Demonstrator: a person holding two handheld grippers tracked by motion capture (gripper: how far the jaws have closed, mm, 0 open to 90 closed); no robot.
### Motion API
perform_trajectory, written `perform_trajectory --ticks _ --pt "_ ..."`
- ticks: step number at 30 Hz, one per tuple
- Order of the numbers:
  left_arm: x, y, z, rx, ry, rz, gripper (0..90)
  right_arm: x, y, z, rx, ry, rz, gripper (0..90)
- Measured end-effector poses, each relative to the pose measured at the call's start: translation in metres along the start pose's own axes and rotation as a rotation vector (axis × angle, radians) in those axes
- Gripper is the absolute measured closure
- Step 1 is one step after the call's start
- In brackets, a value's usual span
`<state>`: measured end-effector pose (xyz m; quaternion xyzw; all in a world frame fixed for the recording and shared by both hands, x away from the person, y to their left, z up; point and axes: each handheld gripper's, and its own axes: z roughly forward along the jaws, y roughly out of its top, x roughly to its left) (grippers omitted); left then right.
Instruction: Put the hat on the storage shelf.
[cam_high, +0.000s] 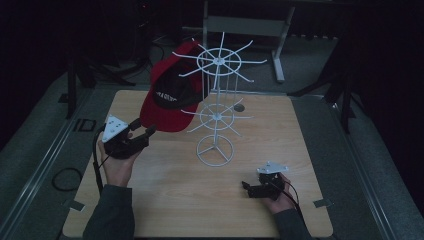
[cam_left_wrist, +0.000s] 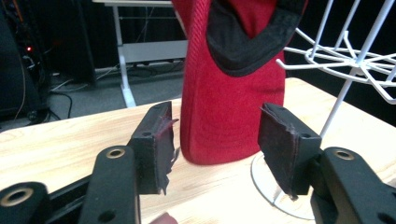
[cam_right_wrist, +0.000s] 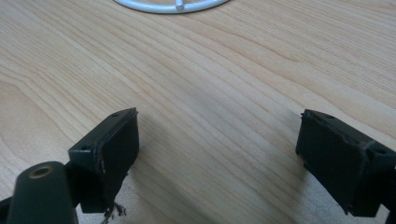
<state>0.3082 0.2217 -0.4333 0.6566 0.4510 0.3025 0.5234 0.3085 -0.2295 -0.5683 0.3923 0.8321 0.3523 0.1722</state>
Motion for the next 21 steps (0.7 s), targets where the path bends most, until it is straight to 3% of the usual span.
perform_trajectory --ticks 21 --pt "0.012 -0.007 -0.005 0.032 0.019 -0.030 38.2 0.000 0.000 0.000 0.001 0.000 0.001 13.1"
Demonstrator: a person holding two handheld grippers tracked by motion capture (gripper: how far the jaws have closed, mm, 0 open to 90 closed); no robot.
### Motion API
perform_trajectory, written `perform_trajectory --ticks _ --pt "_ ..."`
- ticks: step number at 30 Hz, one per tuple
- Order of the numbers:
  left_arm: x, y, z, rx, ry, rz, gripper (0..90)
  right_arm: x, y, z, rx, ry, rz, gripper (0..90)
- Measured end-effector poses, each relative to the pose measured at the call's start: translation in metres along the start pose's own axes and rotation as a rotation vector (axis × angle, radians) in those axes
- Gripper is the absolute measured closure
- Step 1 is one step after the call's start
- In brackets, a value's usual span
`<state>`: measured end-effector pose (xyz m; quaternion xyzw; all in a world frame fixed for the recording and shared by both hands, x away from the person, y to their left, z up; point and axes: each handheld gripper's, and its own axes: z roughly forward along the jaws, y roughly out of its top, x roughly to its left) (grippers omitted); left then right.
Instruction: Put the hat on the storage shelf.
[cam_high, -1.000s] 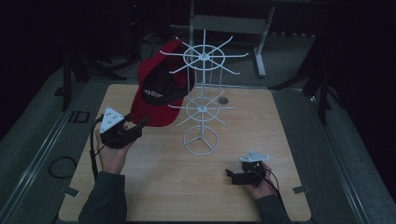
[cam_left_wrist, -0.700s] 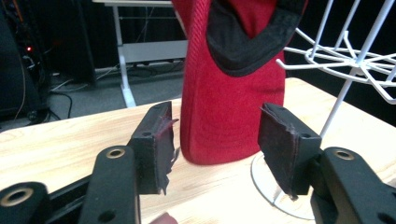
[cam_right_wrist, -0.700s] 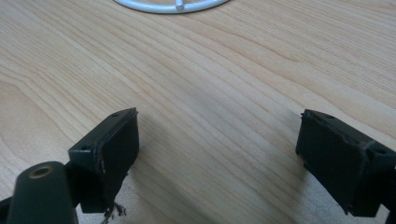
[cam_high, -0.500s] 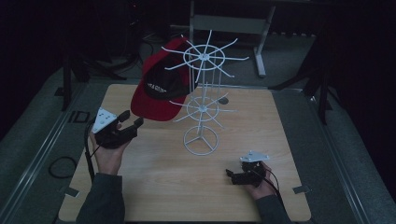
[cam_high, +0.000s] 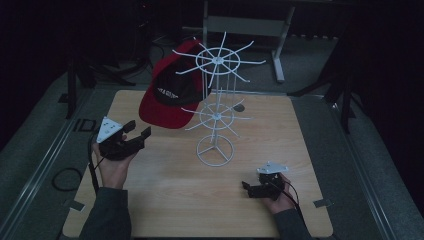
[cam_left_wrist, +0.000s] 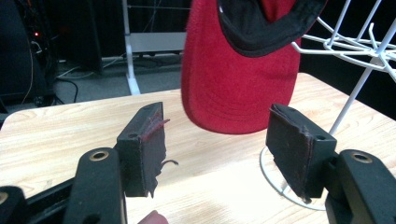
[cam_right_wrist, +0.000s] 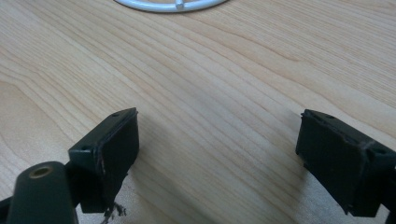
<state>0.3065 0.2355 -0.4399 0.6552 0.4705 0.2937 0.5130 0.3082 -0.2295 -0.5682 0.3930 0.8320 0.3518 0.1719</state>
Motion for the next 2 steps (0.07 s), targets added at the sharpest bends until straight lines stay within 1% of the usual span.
perform_trajectory --ticks 2 --pt "0.0022 0.0005 -0.0017 0.003 -0.001 0.001 38.0 0.0000 0.0000 0.0000 0.000 0.000 0.000 13.1"
